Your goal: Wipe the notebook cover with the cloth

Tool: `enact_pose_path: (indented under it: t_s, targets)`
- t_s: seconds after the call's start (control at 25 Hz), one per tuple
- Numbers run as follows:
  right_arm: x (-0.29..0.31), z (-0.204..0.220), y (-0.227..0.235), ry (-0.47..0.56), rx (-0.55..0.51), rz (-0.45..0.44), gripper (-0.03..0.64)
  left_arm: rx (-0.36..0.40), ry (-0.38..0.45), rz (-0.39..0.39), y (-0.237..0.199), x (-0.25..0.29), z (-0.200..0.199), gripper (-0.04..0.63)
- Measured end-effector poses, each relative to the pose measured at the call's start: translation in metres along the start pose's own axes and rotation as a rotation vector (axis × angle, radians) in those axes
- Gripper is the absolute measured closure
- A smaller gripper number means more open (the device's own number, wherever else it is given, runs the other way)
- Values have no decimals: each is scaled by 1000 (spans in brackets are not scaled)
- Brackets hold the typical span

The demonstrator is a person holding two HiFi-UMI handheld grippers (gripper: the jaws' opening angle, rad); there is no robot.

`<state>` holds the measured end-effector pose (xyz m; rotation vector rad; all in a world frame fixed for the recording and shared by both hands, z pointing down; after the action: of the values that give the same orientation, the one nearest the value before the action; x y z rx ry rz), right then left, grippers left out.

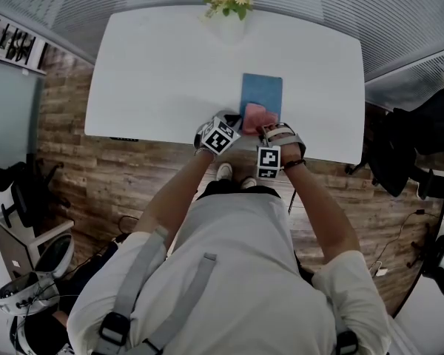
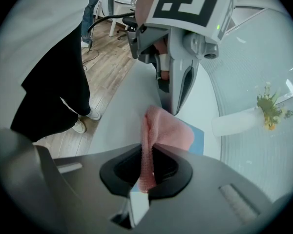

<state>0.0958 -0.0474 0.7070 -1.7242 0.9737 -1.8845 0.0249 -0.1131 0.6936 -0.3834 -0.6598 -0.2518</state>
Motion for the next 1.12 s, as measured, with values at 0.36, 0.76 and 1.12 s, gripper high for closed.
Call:
enact_pose_path:
  t_s: [0.36,0.76,1.12]
  targets:
    - [-12,29,85,18,117,183,600,-4,-1,6,0,0,-1,592]
    - [61,110,134,-190,-26,296,600,-7,-2,6,1,0,0,593]
    - [109,112,96,-234,-60,52,611,-21,-6,19,3,0,-1,593]
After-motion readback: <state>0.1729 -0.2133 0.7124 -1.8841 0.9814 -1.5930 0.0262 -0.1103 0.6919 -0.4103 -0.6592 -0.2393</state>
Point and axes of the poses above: the fingertips, and each gripper's own axes: x forward along the fingers, y to its right, z out of its underside, the point moved 3 cm from there along -x, backward along the fingers, and after that the axes turned 15 degrees about z, right-handed, at the moved point
